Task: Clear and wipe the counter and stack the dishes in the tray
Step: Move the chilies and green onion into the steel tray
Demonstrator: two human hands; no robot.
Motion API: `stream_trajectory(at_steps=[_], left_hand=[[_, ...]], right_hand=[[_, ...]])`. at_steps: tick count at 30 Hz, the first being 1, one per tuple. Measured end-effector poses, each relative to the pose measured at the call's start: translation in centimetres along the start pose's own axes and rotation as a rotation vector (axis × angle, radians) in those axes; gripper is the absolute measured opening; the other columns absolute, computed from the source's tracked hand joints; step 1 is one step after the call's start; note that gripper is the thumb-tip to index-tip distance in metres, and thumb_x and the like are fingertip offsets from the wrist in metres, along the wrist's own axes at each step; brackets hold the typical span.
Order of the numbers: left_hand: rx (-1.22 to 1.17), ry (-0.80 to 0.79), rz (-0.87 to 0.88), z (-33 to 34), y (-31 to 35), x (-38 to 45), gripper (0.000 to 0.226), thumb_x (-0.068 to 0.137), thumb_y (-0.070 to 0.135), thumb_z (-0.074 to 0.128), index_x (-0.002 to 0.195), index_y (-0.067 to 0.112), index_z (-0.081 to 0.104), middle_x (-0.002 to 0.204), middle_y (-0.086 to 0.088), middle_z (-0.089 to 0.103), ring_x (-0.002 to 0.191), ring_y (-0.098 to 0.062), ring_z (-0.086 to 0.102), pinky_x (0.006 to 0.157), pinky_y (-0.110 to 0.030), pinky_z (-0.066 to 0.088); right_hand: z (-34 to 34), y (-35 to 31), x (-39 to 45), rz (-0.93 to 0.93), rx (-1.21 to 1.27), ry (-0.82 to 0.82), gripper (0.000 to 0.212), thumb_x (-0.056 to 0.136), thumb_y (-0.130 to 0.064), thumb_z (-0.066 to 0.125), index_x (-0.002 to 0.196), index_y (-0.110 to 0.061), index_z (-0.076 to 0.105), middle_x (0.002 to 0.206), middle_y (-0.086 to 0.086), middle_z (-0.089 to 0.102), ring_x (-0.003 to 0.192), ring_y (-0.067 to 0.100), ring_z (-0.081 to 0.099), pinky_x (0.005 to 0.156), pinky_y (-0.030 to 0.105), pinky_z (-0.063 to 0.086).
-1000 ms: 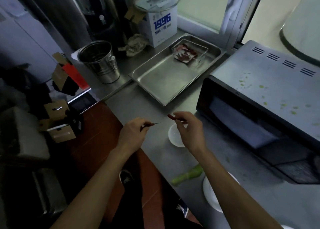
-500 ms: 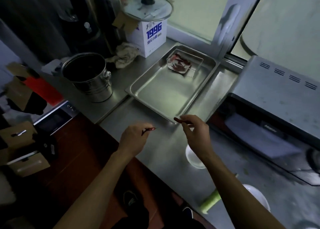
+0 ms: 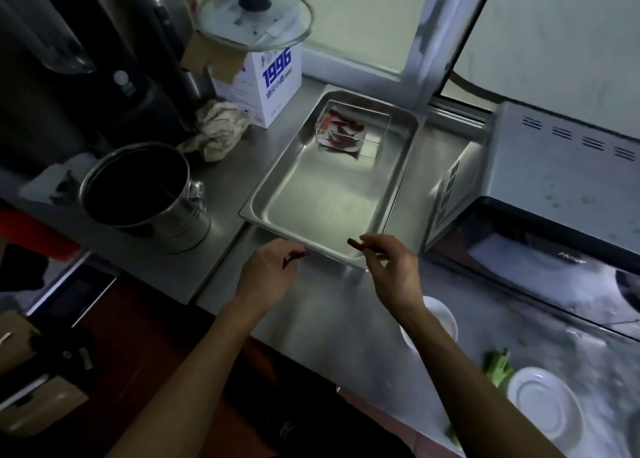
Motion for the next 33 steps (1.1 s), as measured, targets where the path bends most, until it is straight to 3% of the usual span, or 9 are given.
stream_trajectory(at_steps=[7,10,14,22,28,33], left_hand=[[0.1,-0.052,0.038,0.8,0.8,6.8,0.02,0.085,0.012,0.072,0.099,0.026,0.074,0.097,0.008,0.07,0.084,-0.011,0.063,0.08,-0.031,0.053],[0.128,-0.063,0.06,1.3,1.8,9.3,0.015,0.088,0.017,0.072,0.099,0.027,0.074,0.094,0.009,0.068,0.078,-0.01,0.062,0.074,-0.026,0.053],[0.165,-0.104,0.105,2.0,2.5,12.9,0.009,0.091,0.024,0.067,0.096,0.03,0.072,0.09,0.011,0.066,0.074,-0.009,0.06,0.069,-0.033,0.055],[0.022,-0.138,0.164,3.4,2.3,22.0,0.021,0.086,0.009,0.069,0.102,0.021,0.073,0.096,0.007,0.069,0.08,-0.01,0.063,0.075,-0.038,0.057],[0.026,-0.202,0.195,3.7,3.3,29.3,0.02,0.09,0.018,0.07,0.109,0.026,0.071,0.104,0.009,0.071,0.082,-0.007,0.065,0.078,-0.036,0.058],[0.043,-0.254,0.211,3.6,3.6,34.7,0.022,0.092,0.02,0.068,0.114,0.024,0.07,0.112,0.008,0.071,0.094,-0.007,0.066,0.087,-0.032,0.057]], right_hand=[[0.7,1.6,5.3,0.049,0.032,0.031,0.026,0.089,0.0,0.064,0.109,-0.014,0.072,0.104,-0.002,0.071,0.088,0.004,0.066,0.078,0.013,0.049],[0.6,2.1,7.2,0.074,0.043,0.035,0.026,0.089,0.0,0.064,0.11,-0.013,0.072,0.104,-0.002,0.07,0.088,0.005,0.066,0.078,0.016,0.05],[0.8,2.9,9.7,0.097,0.039,0.077,0.028,0.088,0.002,0.064,0.109,-0.014,0.071,0.102,0.0,0.071,0.087,0.01,0.067,0.077,0.018,0.052],[2.1,4.4,14.2,0.203,-0.01,0.174,0.028,0.089,0.0,0.065,0.112,-0.014,0.071,0.105,-0.002,0.07,0.09,0.004,0.065,0.081,0.019,0.054],[3.3,3.6,18.8,0.25,-0.049,0.247,0.029,0.09,-0.001,0.064,0.115,-0.015,0.069,0.106,-0.008,0.067,0.092,-0.003,0.063,0.082,0.013,0.051],[4.3,3.7,22.7,0.269,-0.062,0.273,0.033,0.089,0.001,0.064,0.117,-0.016,0.068,0.106,-0.007,0.068,0.095,-0.005,0.062,0.082,0.01,0.049]])
Point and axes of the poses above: each hand's wrist, its own x-axis towards the middle knuckle, its own z-axis out of the palm, y = z × x, the point moved 1 cm from there along x, towards the middle knuckle
